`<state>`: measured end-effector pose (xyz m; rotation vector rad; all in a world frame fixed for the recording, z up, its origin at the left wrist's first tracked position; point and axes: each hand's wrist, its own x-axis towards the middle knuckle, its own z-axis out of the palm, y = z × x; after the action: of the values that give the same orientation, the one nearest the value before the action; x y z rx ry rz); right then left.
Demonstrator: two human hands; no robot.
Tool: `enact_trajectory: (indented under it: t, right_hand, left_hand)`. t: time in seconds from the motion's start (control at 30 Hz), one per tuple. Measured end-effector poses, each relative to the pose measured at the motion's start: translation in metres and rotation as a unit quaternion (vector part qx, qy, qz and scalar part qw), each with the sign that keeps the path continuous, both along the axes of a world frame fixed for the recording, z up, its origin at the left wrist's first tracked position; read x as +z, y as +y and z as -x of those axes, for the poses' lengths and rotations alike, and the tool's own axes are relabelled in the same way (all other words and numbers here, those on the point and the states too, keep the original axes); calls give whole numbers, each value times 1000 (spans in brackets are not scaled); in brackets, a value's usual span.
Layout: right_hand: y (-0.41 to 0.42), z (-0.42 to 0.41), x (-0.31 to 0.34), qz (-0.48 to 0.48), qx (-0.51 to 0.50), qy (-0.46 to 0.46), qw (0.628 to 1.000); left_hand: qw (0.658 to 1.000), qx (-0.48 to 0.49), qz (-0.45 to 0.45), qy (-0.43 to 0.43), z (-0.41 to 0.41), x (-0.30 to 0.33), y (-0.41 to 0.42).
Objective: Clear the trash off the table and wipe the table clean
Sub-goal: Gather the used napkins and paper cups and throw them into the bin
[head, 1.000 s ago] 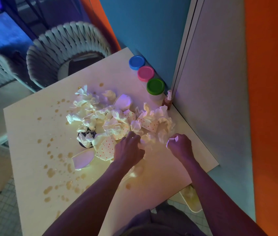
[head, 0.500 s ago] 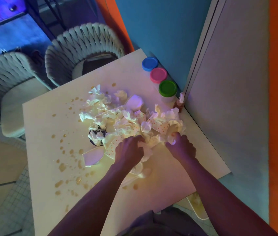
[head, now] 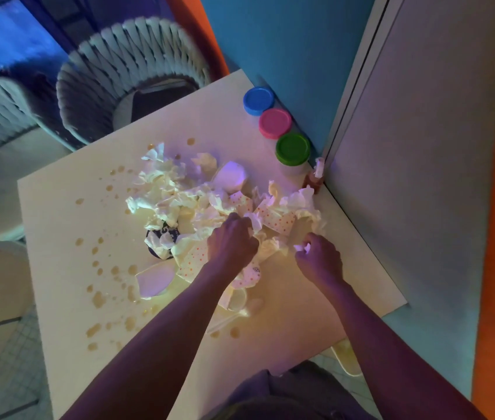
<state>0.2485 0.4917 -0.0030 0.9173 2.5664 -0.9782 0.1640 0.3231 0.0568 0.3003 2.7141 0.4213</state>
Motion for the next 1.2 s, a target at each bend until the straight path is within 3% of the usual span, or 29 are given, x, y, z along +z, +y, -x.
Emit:
enact_trajectory:
  t: [0.1,0.2,0.47,0.67,1.2]
  right_hand:
    - [-5,0,6,-3,30,39,999]
    - [-12,2,9,5,91,29,995]
    - [-25,8,-1,-27,141,11,990]
    - [-25,3,-10,-46,120,21,992]
    - [-23,-8,3,111,-63,3,992]
  left_hand:
    - [1000,-10,2,-10,6,-2,9]
    - [999,-35,28,-13,8,-6,15]
    - [993,-73,97,-2,8,-24,19]
    - [996,-62,58,-1,9,-26,15]
    - [997,46,-55,16,-6,-4,-5]
